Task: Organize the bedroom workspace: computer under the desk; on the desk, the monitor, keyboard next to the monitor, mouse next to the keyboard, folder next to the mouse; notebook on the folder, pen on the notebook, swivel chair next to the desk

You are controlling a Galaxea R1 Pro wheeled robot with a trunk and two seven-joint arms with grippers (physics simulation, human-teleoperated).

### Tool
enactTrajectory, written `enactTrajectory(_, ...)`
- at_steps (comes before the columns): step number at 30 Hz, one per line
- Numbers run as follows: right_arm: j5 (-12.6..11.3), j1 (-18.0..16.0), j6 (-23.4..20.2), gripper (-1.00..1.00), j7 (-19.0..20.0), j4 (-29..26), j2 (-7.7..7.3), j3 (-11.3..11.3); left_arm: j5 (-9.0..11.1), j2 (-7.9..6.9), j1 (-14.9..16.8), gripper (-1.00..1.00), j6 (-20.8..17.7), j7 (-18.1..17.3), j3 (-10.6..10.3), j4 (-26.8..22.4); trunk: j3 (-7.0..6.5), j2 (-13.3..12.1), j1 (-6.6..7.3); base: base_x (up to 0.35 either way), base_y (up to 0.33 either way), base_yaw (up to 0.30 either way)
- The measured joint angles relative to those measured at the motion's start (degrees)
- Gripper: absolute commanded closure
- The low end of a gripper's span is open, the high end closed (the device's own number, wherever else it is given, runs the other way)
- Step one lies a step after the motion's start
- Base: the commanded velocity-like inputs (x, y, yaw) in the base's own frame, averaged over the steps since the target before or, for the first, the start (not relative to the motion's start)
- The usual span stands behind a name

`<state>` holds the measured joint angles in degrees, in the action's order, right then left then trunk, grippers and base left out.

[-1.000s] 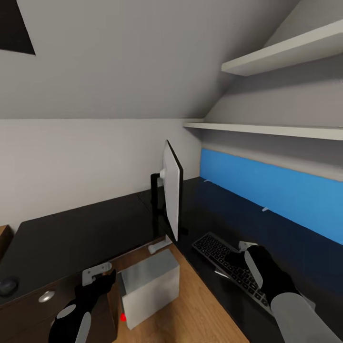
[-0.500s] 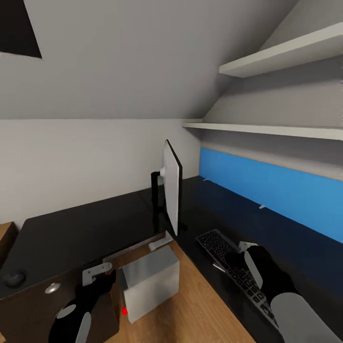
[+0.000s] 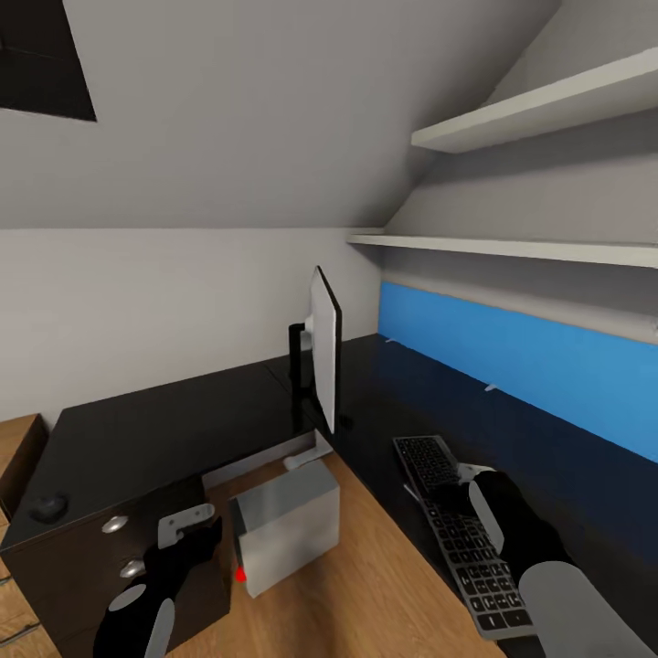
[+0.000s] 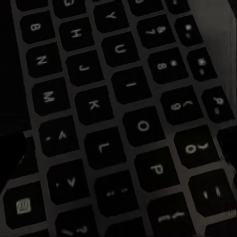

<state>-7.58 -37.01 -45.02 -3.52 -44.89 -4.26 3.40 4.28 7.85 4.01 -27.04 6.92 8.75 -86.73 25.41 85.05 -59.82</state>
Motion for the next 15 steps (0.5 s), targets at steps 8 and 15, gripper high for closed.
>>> enactTrajectory(8, 0.96, 0.01, 0.05, -1.00, -0.11, 0.18, -0.03, 0.00, 0.02, -0.03, 0.00, -1.00, -0.07, 0.00, 0.01, -0.02, 0.00, -0.01, -0.02, -0.070, -0.018, 0.000)
enactTrajectory(15, 1.03, 0.01, 0.05, -1.00, -0.12, 0.18, -0.03, 0.00, 0.00, 0.00, 0.00, -1.00, -0.10, 0.00, 0.01, -0.02, 0.00, -0.01, -0.01, -0.125, -0.001, 0.000)
